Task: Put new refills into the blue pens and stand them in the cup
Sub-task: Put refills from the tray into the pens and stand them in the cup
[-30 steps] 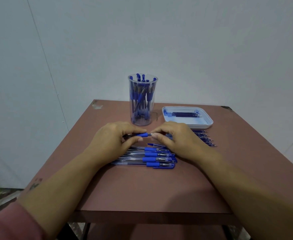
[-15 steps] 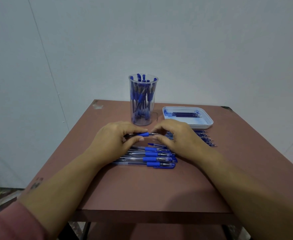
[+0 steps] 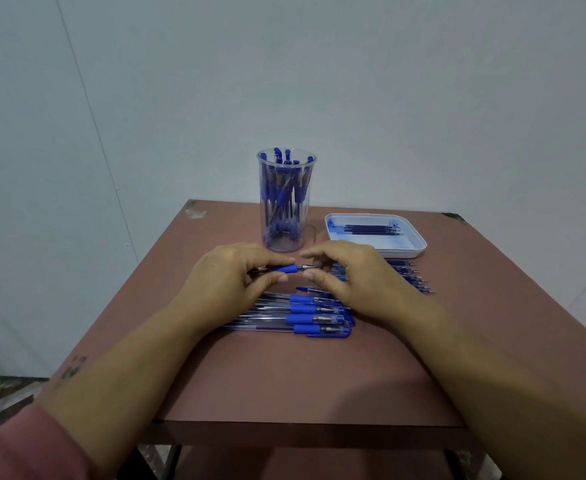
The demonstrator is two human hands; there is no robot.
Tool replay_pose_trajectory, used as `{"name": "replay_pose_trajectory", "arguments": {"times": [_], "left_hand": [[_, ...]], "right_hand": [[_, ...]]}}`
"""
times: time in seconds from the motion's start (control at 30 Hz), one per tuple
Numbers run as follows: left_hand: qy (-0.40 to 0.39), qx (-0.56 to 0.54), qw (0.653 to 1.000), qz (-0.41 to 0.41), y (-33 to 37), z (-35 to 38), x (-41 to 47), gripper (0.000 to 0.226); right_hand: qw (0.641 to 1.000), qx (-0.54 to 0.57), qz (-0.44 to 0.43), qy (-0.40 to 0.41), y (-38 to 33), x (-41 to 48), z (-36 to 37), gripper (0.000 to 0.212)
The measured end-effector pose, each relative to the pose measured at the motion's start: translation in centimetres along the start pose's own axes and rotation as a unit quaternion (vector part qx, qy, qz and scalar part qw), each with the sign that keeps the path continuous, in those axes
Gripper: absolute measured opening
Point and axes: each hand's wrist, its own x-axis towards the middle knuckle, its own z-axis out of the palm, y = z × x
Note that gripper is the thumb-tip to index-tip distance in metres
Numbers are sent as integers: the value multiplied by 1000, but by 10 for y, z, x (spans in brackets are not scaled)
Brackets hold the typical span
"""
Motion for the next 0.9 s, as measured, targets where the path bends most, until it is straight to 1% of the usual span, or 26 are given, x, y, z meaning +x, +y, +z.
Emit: {"name": "replay_pose_trajectory", "arguments": {"times": [0.03,0.17,0.33,0.4,0.47,0.6,0.7,0.77,0.8,0.9], "left_hand": [[0,0,1000,-1,0,0,0,28],[5,9,1000,10,1,0,0,26],[15,16,1000,16,0,0,0,26],[17,16,1000,20,0,0,0,26],[19,21,999,24,1,0,0,25],[26,33,999,25,1,-1,0,27],[17,32,999,20,0,0,0,25],[9,32,999,5,-3,0,0,24],[7,34,999,-4,-4,0,0,25],[8,45,999,-21,-8,-3,0,26]], "right_hand": [[1000,3,-3,1,-1,0,-1,26],[999,-15,-28,14,-4,0,1,14],[1000,-2,-7,5,-4,1,1,17],[1000,3,-17,19,-4,1,1,18],[999,-7,-30,27,-5,1,1,15],[1000,-11,-23,15,-5,2,4,14],[1000,1,-6,3,-4,3,4,13],[1000,6,17,-12,-3,3,0,15],[999,-10,27,-23,-1,2,-2,19],[991,-97,49,-80,8,-1,-11,35]]}}
